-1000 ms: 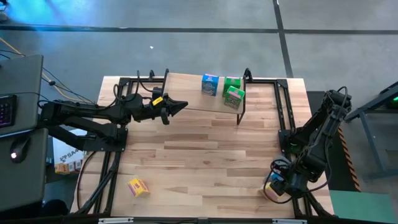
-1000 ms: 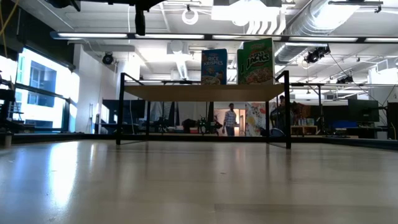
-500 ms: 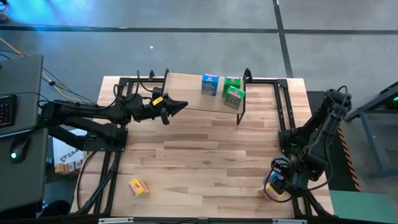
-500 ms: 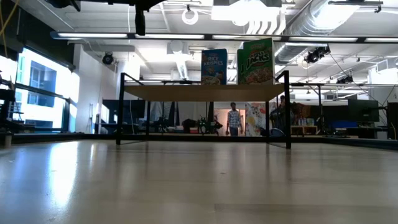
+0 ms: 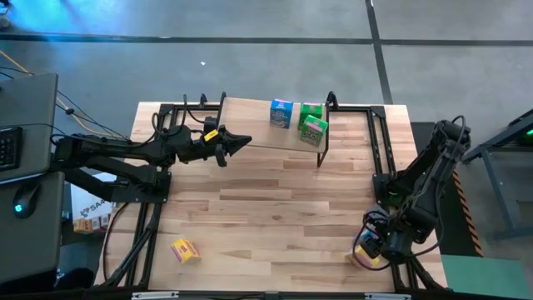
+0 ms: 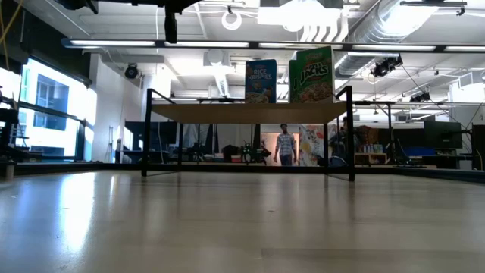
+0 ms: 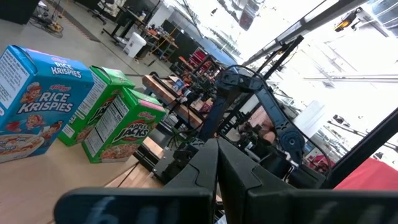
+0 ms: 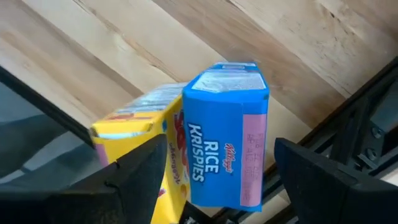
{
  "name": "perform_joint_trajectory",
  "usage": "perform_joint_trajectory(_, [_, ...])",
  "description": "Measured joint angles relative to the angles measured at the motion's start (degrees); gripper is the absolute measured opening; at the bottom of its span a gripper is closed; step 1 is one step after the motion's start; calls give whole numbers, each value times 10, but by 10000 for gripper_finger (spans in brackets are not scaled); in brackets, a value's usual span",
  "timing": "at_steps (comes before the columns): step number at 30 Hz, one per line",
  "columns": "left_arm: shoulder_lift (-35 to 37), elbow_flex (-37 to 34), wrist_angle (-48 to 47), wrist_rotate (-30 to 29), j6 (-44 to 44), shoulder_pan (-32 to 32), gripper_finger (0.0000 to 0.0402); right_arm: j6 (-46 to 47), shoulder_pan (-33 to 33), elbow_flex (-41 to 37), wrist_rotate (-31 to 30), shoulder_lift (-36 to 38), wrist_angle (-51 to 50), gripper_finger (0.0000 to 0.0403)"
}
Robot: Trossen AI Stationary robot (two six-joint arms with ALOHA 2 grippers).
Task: Stack cereal on shelf
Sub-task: Put the blue cereal box on the shelf aligned with the other blue cereal box
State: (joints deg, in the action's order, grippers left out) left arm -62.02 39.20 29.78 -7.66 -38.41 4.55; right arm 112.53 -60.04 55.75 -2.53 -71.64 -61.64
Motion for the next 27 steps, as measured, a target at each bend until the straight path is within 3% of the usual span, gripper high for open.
perform_joint_trajectory(22, [0,0,0,0,1,0,0,60,1,0,32,-69,-2,281])
perform_joint_trajectory(27, [0,0,0,0,1,0,0,72,1,0,37,-72,-3,263])
